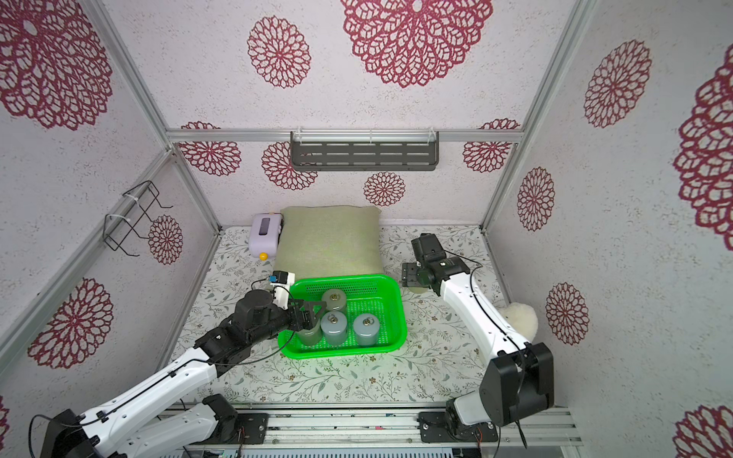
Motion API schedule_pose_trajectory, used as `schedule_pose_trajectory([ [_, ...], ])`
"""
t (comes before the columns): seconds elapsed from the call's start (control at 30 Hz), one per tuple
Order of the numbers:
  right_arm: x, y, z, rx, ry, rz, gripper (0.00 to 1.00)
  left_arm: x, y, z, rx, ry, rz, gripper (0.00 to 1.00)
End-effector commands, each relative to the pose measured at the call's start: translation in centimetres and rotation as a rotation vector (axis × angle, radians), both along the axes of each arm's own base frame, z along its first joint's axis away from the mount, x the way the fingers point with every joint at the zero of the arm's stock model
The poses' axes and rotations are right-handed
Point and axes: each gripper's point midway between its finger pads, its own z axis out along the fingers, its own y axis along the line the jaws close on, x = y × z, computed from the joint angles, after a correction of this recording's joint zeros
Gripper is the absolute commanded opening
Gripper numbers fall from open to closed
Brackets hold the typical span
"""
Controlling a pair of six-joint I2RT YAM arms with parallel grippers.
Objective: Take the tea canister out of the basket
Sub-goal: Pick up the tea canister from the basket, then place the tea canister at the center of the board.
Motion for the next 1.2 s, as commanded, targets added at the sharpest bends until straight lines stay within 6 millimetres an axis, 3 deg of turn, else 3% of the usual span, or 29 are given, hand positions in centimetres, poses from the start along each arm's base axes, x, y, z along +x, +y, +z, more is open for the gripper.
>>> schedule_pose_trajectory([
  [0.0, 1.0, -0.9, 0.7, 0.031, -0.075, -0.053, 0.70, -0.6, -0.9, 1.2, -0.027, -0.031, -0.037, 0.97],
  [0.33, 2.0, -1.3, -5.5, 0.079, 0.033, -0.101, 0.71, -1.1, -1.1, 1.7, -0.017, -0.049, -0.043, 0.97],
  [0.67, 2.7, -1.5, -9.9, 0.066, 0.115, -0.120, 0.72, -1.2, -1.2, 1.7, -0.012, -0.050, -0.044, 0.97],
  [0.93, 2.8, -1.6, -12.0, 0.069, 0.149, -0.131, 0.74, -1.2, -1.2, 1.7, -0.009, -0.051, -0.041, 0.97],
  [1.17, 2.8, -1.8, -11.5, 0.071, 0.136, -0.141, 0.83, -0.9, -0.8, 1.5, 0.005, -0.049, -0.014, 0.97],
])
